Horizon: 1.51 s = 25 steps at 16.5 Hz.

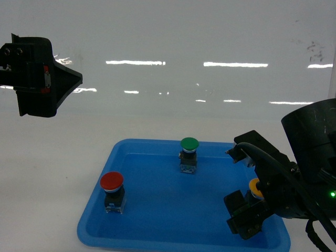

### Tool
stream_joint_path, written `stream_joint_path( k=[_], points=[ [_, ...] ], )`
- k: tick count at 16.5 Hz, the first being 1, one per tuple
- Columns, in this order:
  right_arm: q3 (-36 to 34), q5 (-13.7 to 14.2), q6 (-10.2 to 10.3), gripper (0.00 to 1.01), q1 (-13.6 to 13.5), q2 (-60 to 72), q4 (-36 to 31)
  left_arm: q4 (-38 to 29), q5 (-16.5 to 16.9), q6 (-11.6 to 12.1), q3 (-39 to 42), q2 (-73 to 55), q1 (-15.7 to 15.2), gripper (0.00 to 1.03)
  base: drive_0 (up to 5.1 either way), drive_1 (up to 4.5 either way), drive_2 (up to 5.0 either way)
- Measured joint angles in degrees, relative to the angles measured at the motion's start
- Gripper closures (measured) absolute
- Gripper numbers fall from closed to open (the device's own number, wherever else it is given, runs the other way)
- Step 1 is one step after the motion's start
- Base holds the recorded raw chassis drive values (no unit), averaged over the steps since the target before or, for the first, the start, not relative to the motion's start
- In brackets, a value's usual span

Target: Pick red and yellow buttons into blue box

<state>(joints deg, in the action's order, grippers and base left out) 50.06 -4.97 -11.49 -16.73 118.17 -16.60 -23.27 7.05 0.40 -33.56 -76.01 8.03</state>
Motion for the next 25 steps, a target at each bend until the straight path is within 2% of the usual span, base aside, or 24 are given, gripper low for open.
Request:
stream_joint_path(
  k=[2, 3, 4, 5, 8, 9, 12, 15, 17, 18, 19, 21, 22, 23, 24, 25],
  points=[
    [-0.4, 0.1, 0.1, 0.41, -0.2, 0.0, -0.6, 0.0, 0.0, 0.0, 0.0, 0.0, 0.0, 0.05, 0.0, 0.00, 0.0],
    [-0.6, 0.1, 0.1, 0.47, -0.2, 0.1, -0.9, 0.0, 0.0, 0.0, 0.0, 0.0, 0.0, 0.05, 0.0, 0.00, 0.0],
    [-1.1, 0.6, 0.3, 0.58, -0.1, 0.3, -1.7, 0.0, 0.0, 0.0, 0.0, 0.0, 0.0, 0.05, 0.0, 0.00, 0.0],
    [-3.0, 1.8, 0.4, 0.74, 0.0, 0.3, -4.7, 0.0, 0.0, 0.0, 0.0, 0.0, 0.0, 0.05, 0.0, 0.00, 0.0],
    [-6.9, 3.5, 1.1, 0.75, 2.7, -5.3, -12.2, 0.0, 0.0, 0.0, 0.0, 0.0, 0.0, 0.05, 0.0, 0.00, 0.0],
    [-8.2, 4.4, 0.9, 0.75, 3.0, -8.0, -15.4, 0.0, 0.0, 0.0, 0.0, 0.0, 0.0, 0.05, 0.0, 0.00, 0.0],
    [-14.6, 4.5, 0.1, 0.75, 5.5, -19.2, -22.6, 0.0, 0.0, 0.0, 0.0, 0.0, 0.0, 0.05, 0.0, 0.00, 0.0],
    [-25.1, 7.7, 0.2, 0.75, 10.7, -33.7, -30.4, 0.0, 0.0, 0.0, 0.0, 0.0, 0.0, 0.05, 0.0, 0.00, 0.0],
    [-32.3, 9.6, 1.7, 0.75, 15.4, -43.3, -29.8, 0.0, 0.0, 0.0, 0.0, 0.0, 0.0, 0.05, 0.0, 0.00, 0.0],
    [-36.0, 10.6, 2.1, 0.75, 16.5, -47.6, -30.0, 0.0, 0.0, 0.0, 0.0, 0.0, 0.0, 0.05, 0.0, 0.00, 0.0],
    [-38.7, 10.1, 2.6, 0.75, 16.9, -51.7, -27.9, 0.0, 0.0, 0.0, 0.0, 0.0, 0.0, 0.05, 0.0, 0.00, 0.0],
    [-44.5, 9.5, 2.9, 0.75, 16.5, -61.5, -23.4, 0.0, 0.0, 0.0, 0.0, 0.0, 0.0, 0.05, 0.0, 0.00, 0.0],
    [-47.2, 10.9, 3.0, 0.75, 14.5, -66.4, -21.2, 0.0, 0.0, 0.0, 0.0, 0.0, 0.0, 0.05, 0.0, 0.00, 0.0],
    [-49.5, 14.5, 4.2, 0.75, 9.2, -75.9, -13.4, 0.0, 0.0, 0.0, 0.0, 0.0, 0.0, 0.05, 0.0, 0.00, 0.0],
    [-49.7, 19.4, 6.1, 0.75, 3.0, -83.4, -10.9, 0.0, 0.0, 0.0, 0.0, 0.0, 0.0, 0.05, 0.0, 0.00, 0.0],
    [-49.7, 21.3, 6.0, 0.75, 1.3, -82.8, -13.0, -0.3, 0.2, 0.0, 0.1, 0.0, 0.4, 0.05, 0.0, 0.00, 0.0]
  ],
)
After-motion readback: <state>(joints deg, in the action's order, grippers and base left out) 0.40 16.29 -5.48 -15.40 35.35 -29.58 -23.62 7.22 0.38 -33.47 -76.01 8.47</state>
